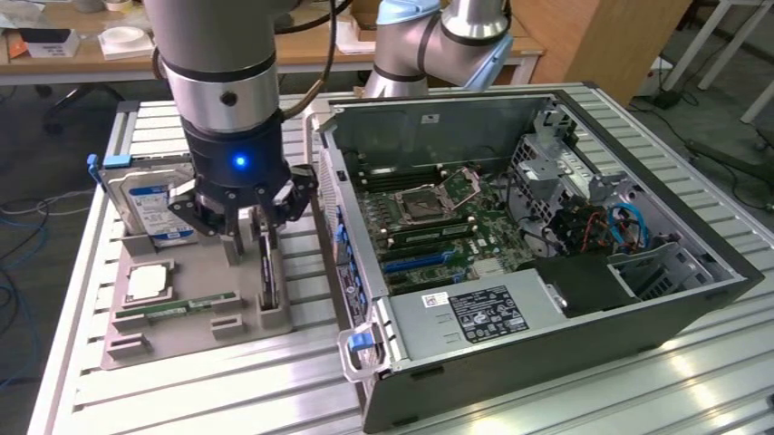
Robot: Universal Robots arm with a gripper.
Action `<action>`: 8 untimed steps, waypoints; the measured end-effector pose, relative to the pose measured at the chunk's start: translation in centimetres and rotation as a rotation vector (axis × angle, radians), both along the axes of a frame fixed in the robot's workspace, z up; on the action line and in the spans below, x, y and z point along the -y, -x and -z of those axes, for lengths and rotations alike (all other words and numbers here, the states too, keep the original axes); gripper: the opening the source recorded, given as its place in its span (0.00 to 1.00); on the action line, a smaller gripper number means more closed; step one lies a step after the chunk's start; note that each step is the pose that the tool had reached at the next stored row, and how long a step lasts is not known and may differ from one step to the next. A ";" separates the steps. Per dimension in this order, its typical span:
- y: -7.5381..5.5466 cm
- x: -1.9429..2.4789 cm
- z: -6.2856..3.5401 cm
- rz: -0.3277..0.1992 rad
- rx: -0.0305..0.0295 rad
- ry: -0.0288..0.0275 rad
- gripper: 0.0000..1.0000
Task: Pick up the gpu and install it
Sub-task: 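Pick up the gpu and move the gpu toward the slot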
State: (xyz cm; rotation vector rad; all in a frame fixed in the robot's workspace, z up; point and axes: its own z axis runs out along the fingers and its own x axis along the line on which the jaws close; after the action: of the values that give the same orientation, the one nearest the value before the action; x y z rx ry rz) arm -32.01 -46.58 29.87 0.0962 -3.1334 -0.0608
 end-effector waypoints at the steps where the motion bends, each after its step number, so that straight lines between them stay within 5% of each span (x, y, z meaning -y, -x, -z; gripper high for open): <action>1: 0.0 0.02 0.15 0.000 0.0000 0.0000 0.41; 8: 0.0 0.11 1.20 0.000 -0.0001 0.0001 0.41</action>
State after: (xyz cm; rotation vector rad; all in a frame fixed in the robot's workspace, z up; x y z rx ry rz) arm -32.01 -46.69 28.68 0.0962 -3.1334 -0.0607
